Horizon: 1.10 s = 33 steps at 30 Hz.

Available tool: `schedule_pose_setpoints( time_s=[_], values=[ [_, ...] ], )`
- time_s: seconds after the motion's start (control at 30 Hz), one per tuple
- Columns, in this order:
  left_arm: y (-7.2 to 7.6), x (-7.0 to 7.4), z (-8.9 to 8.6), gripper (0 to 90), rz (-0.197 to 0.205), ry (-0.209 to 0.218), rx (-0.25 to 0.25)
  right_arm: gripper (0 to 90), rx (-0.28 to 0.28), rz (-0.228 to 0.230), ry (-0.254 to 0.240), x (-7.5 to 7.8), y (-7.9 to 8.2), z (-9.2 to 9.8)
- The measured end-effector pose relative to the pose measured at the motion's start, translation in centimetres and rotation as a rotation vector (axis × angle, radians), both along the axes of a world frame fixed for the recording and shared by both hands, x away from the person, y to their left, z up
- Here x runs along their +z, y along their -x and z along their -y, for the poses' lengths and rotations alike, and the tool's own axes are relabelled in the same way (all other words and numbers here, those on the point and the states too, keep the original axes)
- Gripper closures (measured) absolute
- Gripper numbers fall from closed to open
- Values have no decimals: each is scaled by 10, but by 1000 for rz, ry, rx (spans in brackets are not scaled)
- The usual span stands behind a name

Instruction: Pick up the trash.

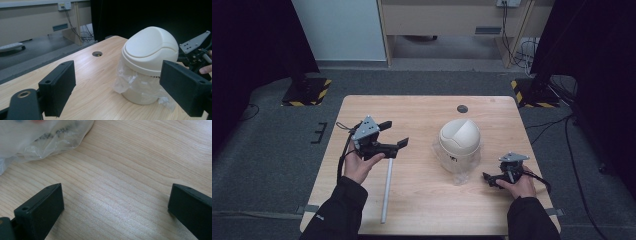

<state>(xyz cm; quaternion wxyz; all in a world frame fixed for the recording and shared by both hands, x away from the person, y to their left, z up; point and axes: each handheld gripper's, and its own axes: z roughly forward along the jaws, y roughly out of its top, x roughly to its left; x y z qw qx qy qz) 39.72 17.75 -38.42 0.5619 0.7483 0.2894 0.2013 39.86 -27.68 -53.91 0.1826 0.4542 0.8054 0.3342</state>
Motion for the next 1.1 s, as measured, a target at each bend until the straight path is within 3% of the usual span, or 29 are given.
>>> schedule_pose_setpoints(
  time_s=[0.13, 0.4, 1.1],
  values=[
    [-3, 0, 12, 130, -2, 7, -23, 7, 0, 0, 0, 0, 0, 0],
    [-11, -3, 45, 128, -2, -19, -71, 7, 0, 0, 0, 0, 0, 0],
    [-22, -11, 93, 125, -26, -56, -172, 7, 0, 0, 0, 0, 0, 0]
  ],
)
